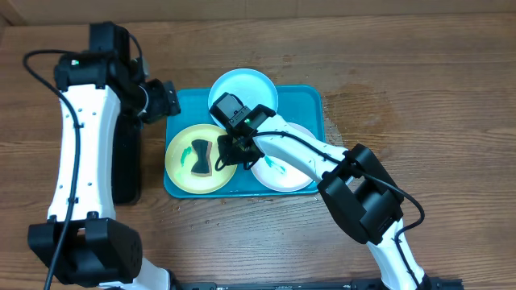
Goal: Clean dirty plates on tray and stack at the side
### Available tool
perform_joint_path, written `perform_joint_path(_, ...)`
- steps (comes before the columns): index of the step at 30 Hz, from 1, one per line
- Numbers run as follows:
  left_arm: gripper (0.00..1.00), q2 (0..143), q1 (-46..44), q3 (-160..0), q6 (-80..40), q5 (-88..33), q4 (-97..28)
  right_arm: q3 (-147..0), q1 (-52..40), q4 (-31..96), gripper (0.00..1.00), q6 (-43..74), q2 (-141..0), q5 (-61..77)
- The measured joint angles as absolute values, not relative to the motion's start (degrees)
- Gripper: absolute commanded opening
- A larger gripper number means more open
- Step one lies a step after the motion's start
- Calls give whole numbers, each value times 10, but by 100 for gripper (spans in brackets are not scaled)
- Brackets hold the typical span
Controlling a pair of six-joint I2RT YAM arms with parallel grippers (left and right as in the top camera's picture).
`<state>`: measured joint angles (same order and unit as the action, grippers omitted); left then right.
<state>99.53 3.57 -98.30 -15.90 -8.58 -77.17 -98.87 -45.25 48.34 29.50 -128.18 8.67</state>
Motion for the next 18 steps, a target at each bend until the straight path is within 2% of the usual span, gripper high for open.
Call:
perform_joint_path(6, 78, 995, 15, -861, -150, -115, -682, -988, -453, 491, 15, 299, -1282, 85)
perform_joint_path(9, 79, 998, 9, -799, -150, -124, -629, -988, -452, 498, 17, 300, -1282, 80)
perform_joint_path(10, 79, 998, 8, -784, -150, -125, -613, -988, -453, 500, 26, 300, -1282, 80)
perform_joint_path(11, 79, 999, 7, -756, -150, -128, -583, -988, -453, 502, 27, 300, -1282, 81)
perform_joint_path(14, 79, 1000, 7, -717, -150, -130, -529, -983, -453, 498, 27, 300, -1282, 81)
perform_joint_path(16, 70, 1000, 7, -696, -150, -131, -510, -978, -454, 497, 27, 300, -1282, 81)
perform_joint_path(18, 66, 1000, 7, -681, -147, -132, -499, -978, -454, 498, 27, 300, -1282, 81)
